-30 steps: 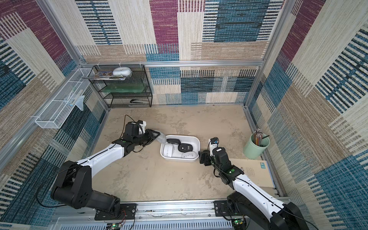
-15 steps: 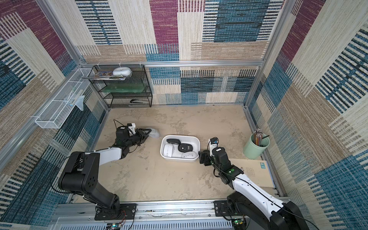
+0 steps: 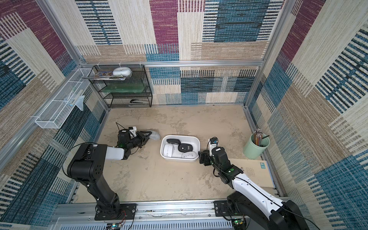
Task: Take out the mouse from the storage box
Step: Place the mouse at the center of the board.
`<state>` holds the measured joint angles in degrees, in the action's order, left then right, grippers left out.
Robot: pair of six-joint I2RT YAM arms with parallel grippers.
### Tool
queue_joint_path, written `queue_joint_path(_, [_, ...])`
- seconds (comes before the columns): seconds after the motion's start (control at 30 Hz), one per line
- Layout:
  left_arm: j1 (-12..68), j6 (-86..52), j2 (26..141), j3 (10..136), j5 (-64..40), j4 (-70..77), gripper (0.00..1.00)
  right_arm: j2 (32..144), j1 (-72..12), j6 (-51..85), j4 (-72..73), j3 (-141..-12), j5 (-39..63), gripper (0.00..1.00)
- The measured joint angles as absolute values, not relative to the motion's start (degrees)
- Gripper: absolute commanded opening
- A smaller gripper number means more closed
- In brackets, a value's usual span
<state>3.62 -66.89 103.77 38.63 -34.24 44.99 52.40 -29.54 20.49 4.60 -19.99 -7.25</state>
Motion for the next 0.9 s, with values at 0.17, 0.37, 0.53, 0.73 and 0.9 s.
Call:
queue_joint_path(0.17, [3.62,-67.26,105.58,38.48,-34.59,46.83,0.42,52.53,-29.65,20.49,4.62,-20.12,-7.27,0.89])
queue_joint_path(0.37, [3.6,-67.2,105.75,37.41,-34.37,46.96,0.66,52.64,-29.78,20.49,4.6,-20.14,-7.33,0.89])
queue_joint_path(0.53, [3.6,-65.69,102.8,36.05,-32.45,43.99,0.77,52.58,-29.8,20.49,4.6,-20.14,-7.49,0.89])
queue_joint_path(0.73, [3.57,-61.04,94.67,35.9,-27.9,33.54,0.86,52.73,-29.82,20.43,4.32,-21.3,-7.49,0.89])
queue_joint_path(0.9, [3.51,-56.16,86.04,35.11,-23.44,22.41,0.91,54.92,-30.09,20.05,3.88,-24.08,-6.76,0.89])
